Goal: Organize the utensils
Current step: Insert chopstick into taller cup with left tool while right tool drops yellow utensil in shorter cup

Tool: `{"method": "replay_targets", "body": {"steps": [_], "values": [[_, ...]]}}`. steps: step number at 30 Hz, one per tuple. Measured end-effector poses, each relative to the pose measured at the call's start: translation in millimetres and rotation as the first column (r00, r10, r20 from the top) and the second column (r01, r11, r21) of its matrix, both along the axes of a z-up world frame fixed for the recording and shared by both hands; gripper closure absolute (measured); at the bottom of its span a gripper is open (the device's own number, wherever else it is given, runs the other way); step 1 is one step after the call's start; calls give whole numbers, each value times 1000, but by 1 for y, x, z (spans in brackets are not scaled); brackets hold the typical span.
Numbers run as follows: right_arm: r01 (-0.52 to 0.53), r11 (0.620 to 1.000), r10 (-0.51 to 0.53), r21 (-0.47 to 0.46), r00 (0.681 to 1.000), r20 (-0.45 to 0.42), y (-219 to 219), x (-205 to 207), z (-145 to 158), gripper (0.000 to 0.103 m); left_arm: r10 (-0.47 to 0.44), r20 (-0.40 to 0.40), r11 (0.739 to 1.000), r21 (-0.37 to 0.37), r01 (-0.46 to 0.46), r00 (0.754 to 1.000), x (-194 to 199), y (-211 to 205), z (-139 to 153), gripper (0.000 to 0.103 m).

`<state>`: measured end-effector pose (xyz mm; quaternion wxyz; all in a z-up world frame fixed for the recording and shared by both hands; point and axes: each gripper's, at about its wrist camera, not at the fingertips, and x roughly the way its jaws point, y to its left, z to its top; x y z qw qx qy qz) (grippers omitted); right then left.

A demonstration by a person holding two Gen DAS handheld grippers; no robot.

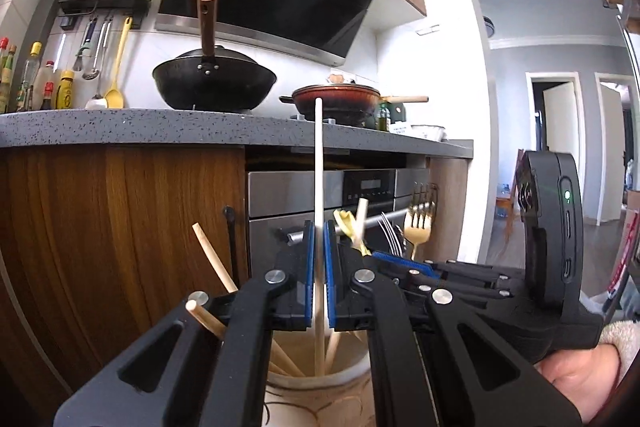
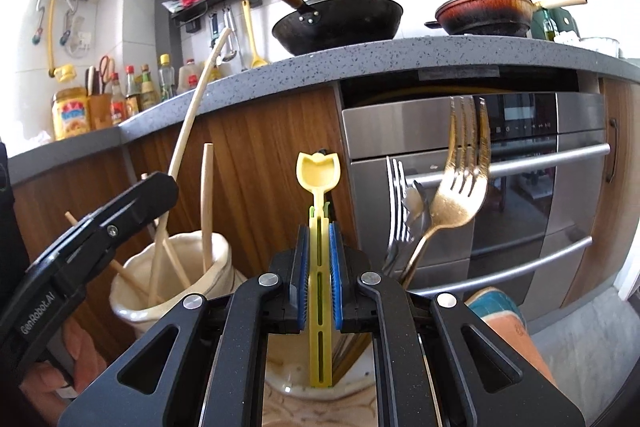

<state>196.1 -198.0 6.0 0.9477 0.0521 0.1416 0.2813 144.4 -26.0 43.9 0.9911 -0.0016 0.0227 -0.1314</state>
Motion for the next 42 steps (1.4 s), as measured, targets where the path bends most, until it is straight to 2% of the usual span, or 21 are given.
{"method": "replay_targets", "body": {"steps": [5, 10, 17, 20, 22, 26, 28, 32, 35, 38, 40, 42], "values": [[10, 1000, -10, -9, 1000, 1, -6, -10, -1, 92, -10, 26, 998, 60, 9, 1000, -7, -8, -2, 98], [13, 1000, -12, 18, 1000, -25, -15, -16, -3, 92, -21, 27, 999, 50, 19, 999, -7, -6, -3, 99], [8, 1000, -7, 5, 999, -39, -15, -23, -7, 92, -20, 24, 999, 45, 19, 999, -6, -5, -3, 97], [3, 1000, -3, 4, 999, -45, -14, -22, -8, 92, -26, 22, 999, 40, 25, 999, -6, -5, -3, 91], [2, 1000, -2, 2, 999, -52, -13, -21, -8, 92, -30, 23, 999, 39, 29, 999, -6, -5, -3, 82], [5, 1000, -5, -2, 998, -66, -13, -20, -10, 91, -32, 22, 999, 32, 31, 999, -7, -5, -3, 78], [2, 1000, -1, 10, 998, -69, -15, -20, -10, 76, -34, 21, 999, 30, 34, 999, -7, -5, -3, 77], [6, 1000, -5, 22, 998, -58, -17, -23, -8, 72, -31, 22, 999, 22, 30, 999, -8, -4, -1, 75], [17, 1000, -16, 26, 999, -42, -19, -30, -5, 65, -32, 28, 1000, 0, 32, 999, -9, 0, 3, 68], [23, 1000, -22, 21, 999, -26, -20, -41, -3, 53, -33, 40, 999, -30, 34, 999, -13, 4, 7, 59], [29, 1000, -28, 6, 999, -19, -20, -48, -3, 42, -23, 47, 999, -36, 25, 999, -16, 4, 10, 49], [36, 999, -36, -4, 999, -8, -23, -58, -4, 31, -13, 51, 999, -42, 15, 999, -20, 4, 12, 45]]}}
